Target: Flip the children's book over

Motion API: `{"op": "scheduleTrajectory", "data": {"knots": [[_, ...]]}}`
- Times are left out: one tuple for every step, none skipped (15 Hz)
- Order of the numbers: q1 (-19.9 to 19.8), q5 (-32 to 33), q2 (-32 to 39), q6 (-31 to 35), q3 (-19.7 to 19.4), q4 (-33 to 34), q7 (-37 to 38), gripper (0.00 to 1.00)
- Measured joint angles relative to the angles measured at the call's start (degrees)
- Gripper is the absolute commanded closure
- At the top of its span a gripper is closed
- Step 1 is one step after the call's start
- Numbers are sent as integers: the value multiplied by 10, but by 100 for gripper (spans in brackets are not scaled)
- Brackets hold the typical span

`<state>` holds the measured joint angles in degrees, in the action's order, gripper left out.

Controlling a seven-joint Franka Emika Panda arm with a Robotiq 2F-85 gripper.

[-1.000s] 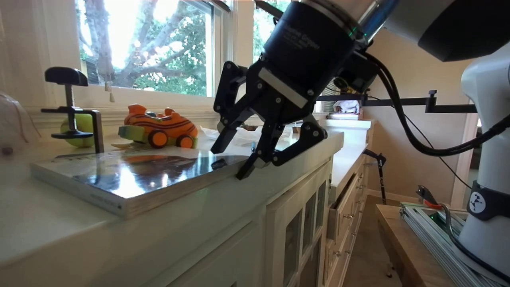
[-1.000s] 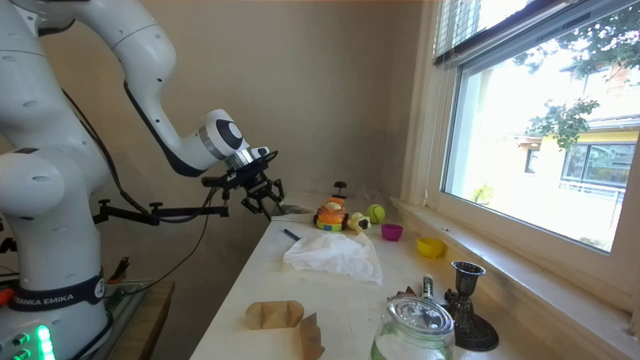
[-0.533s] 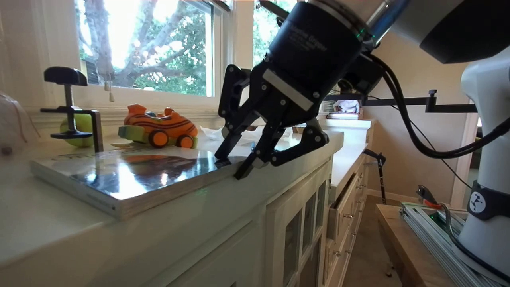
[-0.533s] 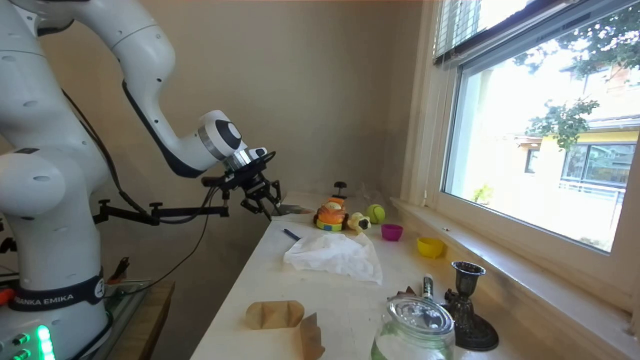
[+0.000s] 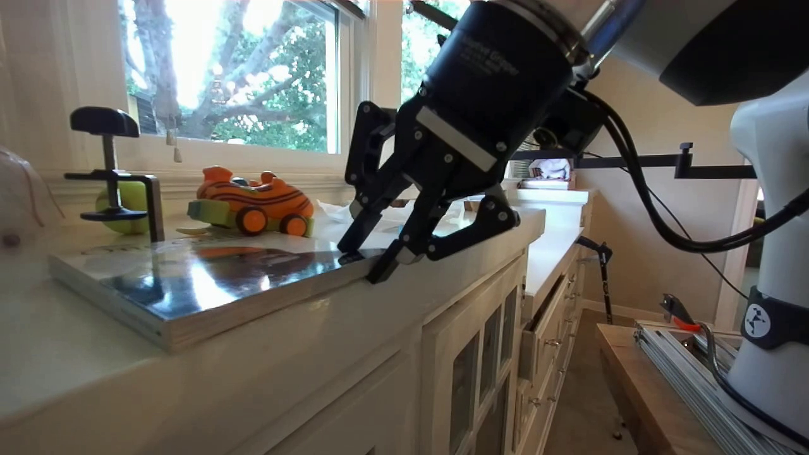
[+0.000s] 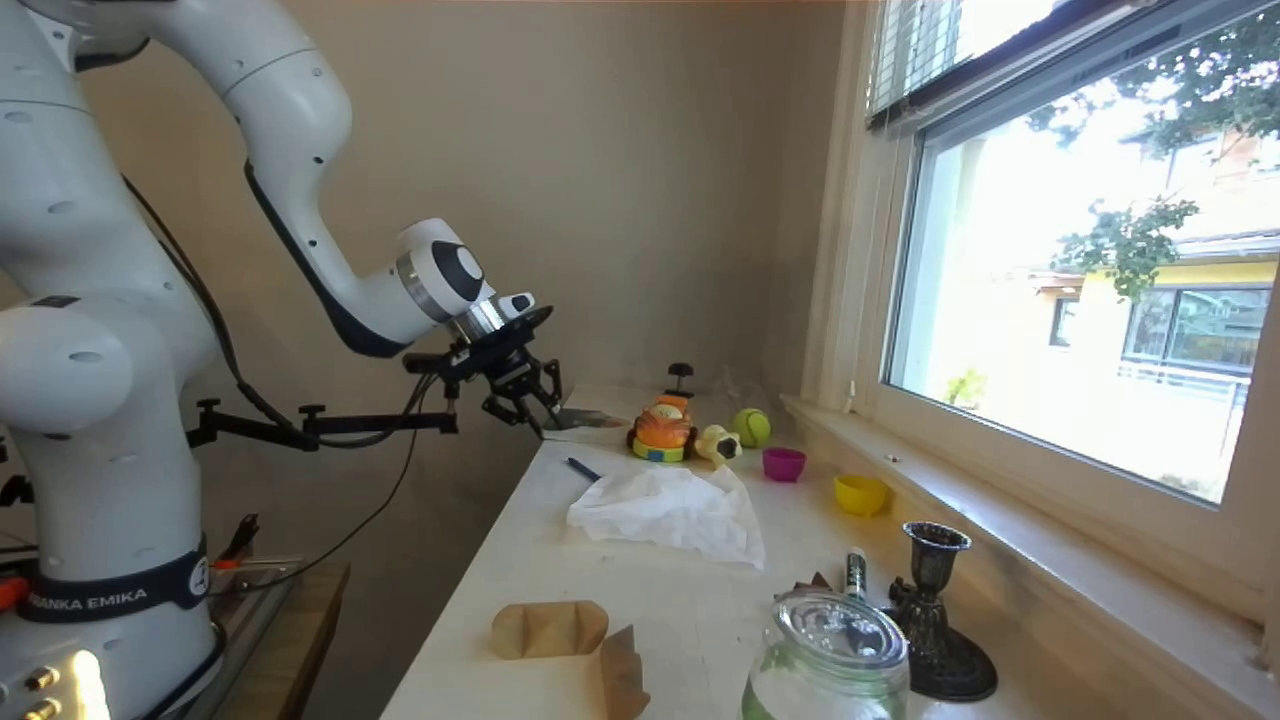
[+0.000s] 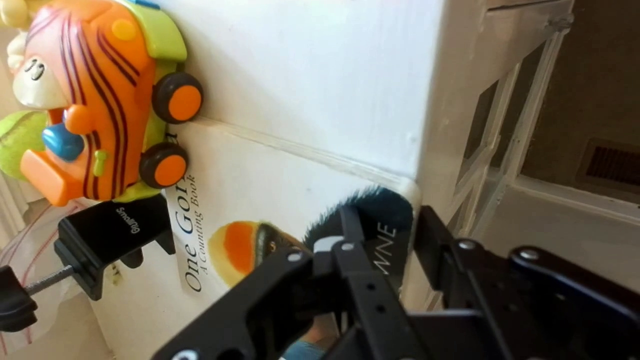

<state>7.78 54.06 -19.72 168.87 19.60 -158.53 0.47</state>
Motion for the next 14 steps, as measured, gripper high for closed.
{"op": "scheduleTrajectory", "data": {"knots": [[6, -2, 0, 3, -5, 1, 0, 91], [17, -4, 0, 3, -13, 2, 0, 92], [27, -9, 0, 3, -19, 3, -1, 91], [38, -13, 0, 3, -25, 4, -1, 91], [49, -18, 0, 3, -31, 4, -1, 91], [61, -22, 0, 3, -37, 5, -1, 91], [72, -28, 0, 3, -42, 5, -1, 91], [82, -36, 0, 2, -48, 5, -3, 91], [92, -44, 0, 2, -53, 5, -4, 91], [101, -54, 0, 2, -57, 5, -7, 91], [105, -69, 0, 2, -58, 6, -14, 91], [108, -87, 0, 2, -58, 7, -24, 91], [111, -105, 0, 1, -57, 11, -33, 91], [113, -121, 0, 1, -57, 15, -42, 91]]}}
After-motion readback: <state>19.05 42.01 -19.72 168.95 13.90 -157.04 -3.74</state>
